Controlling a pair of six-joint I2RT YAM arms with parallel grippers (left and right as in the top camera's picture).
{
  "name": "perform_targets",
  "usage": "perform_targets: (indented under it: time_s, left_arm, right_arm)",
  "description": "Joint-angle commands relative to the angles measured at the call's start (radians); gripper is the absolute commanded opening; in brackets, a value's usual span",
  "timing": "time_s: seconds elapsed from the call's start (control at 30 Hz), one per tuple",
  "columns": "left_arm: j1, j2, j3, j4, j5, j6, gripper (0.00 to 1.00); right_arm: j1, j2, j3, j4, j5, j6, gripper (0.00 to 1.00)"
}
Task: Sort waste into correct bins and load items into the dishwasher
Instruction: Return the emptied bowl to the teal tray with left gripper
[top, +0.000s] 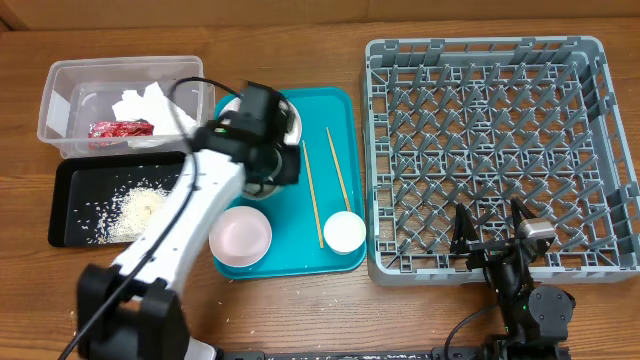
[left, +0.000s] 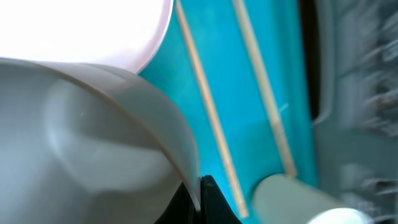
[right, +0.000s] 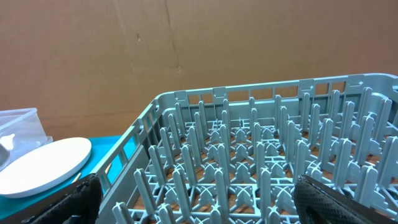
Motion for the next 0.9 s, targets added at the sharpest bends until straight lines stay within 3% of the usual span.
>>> perform_targets:
  time_s: [0.0, 0.27, 0.33, 0.47, 0.63, 0.73, 0.87]
  left_arm:
    - [-0.054, 0.048, 0.0, -0.028, -0.16, 0.045, 0.04]
    - [-0.099, 0.163, 0.0, -0.068, -0.16, 0.089, 0.06]
    - [-0.099, 0.186, 0.0, -0.062, -0.16, 0.089, 0.13]
    - [-0.099, 0.198, 0.005, -0.042, -0.16, 0.093, 0.4]
    - [-0.099, 0.198, 0.087, -0.092, -0.151, 0.107, 0.48]
    - [-0.101, 0.197, 0.172, -0.159, -0.087, 0.172, 0.49]
    - [-0.109, 0.197, 0.277, -0.259, 0.153, 0.411, 0.56]
  right_arm:
    - [0.006, -0.01, -0.011, 0.005, -0.006, 0.003, 1.0]
    - [0.006, -0.01, -0.011, 0.005, -0.006, 0.003, 1.0]
    - [0.006, -0.01, -0.011, 0.006, -0.006, 0.003, 1.0]
    - [0.006, -0.01, -0.011, 0.006, -0.006, 0.003, 1.0]
    - [0.006, -0.01, -0.011, 0.005, -0.006, 0.003, 1.0]
    - [0.006, -0.01, -0.011, 0.006, -0.006, 0.003, 1.0]
    - [0.006, -0.01, -0.011, 0.005, -0.006, 0.003, 1.0]
